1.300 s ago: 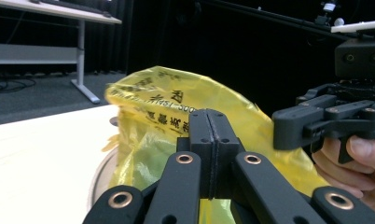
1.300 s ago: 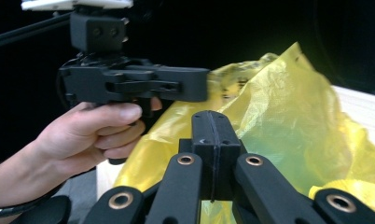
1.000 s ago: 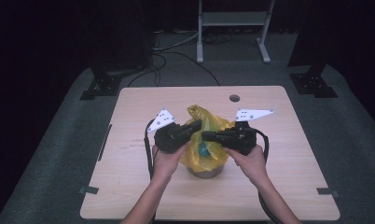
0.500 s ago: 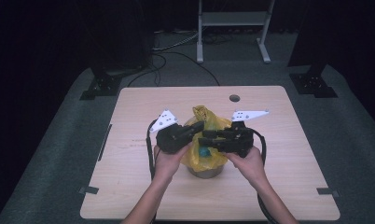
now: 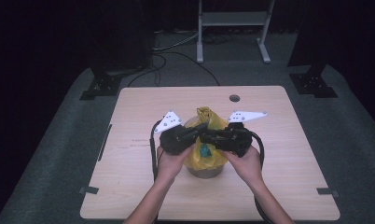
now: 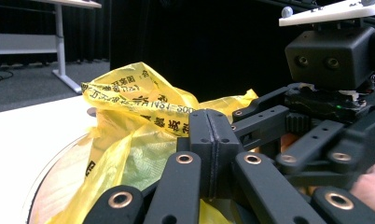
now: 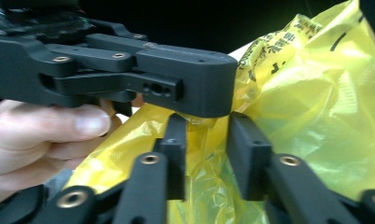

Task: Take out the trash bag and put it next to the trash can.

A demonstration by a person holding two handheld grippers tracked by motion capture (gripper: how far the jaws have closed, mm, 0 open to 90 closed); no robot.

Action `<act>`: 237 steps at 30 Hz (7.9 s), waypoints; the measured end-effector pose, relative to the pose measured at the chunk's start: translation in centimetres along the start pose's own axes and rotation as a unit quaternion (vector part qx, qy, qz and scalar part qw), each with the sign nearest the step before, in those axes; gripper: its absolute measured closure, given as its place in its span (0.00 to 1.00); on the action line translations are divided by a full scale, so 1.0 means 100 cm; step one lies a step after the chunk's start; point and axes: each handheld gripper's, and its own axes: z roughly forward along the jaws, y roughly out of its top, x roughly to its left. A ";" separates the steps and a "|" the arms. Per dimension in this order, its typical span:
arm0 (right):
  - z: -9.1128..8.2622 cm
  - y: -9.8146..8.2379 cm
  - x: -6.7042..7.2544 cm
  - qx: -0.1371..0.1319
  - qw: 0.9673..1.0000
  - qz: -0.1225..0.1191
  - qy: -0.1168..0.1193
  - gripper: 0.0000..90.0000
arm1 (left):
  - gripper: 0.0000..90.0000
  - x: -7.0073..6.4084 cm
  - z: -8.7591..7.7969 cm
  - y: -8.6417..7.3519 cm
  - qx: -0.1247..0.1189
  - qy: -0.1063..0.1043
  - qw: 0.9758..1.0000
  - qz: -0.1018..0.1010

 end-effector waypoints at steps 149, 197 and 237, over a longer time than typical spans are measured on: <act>-0.146 0.022 -0.047 -0.098 0.989 0.016 -0.112 1.00 | 0.11 0.023 -0.068 -0.041 -0.076 0.075 0.991 -0.081; -0.143 -0.046 -0.107 -0.091 0.982 0.108 -0.127 1.00 | 0.11 0.028 -0.065 -0.040 -0.075 0.077 0.991 -0.085; -0.108 -0.078 -0.113 -0.052 0.982 0.112 -0.145 0.82 | 0.11 0.026 -0.067 -0.040 -0.074 0.074 0.991 -0.081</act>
